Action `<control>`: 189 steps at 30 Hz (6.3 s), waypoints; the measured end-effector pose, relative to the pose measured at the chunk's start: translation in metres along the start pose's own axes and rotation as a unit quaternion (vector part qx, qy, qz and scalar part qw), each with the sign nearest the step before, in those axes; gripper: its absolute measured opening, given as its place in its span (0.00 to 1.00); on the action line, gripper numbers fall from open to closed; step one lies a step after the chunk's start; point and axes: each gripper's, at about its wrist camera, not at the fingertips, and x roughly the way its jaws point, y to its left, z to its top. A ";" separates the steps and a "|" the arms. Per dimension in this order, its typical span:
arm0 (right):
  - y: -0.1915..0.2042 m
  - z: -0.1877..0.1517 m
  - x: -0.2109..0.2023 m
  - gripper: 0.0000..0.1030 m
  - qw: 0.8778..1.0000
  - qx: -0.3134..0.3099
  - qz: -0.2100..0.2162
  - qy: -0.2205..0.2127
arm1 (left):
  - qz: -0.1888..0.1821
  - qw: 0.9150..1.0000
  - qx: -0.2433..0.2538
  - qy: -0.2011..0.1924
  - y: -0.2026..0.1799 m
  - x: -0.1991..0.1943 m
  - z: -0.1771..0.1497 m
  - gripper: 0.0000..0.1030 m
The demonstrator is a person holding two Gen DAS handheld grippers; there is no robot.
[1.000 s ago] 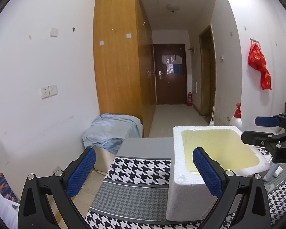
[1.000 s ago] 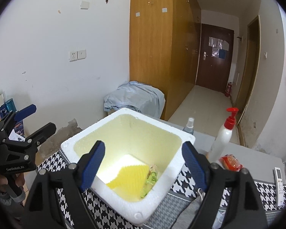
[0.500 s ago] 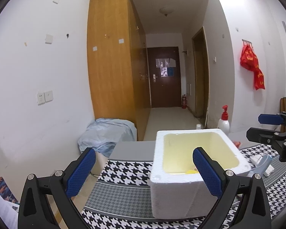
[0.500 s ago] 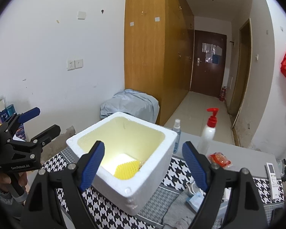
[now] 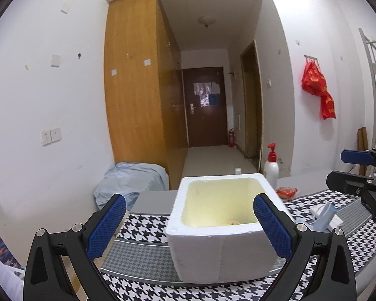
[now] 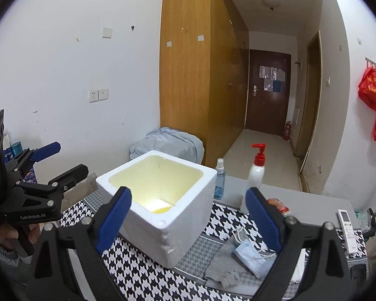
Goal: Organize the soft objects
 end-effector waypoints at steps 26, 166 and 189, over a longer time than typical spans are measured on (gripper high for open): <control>-0.028 -0.029 -0.059 0.98 0.998 0.016 -0.054 -0.028 | -0.079 0.996 0.025 -0.023 -0.055 -0.023 0.005 0.99; -0.183 -0.143 0.032 0.99 0.965 0.136 -0.149 0.167 | -0.182 0.949 0.057 0.252 -0.207 0.154 -0.104 0.71; -0.190 -0.146 0.066 0.99 0.961 0.119 -0.137 0.210 | -0.198 0.931 0.042 0.304 -0.204 0.178 -0.116 0.23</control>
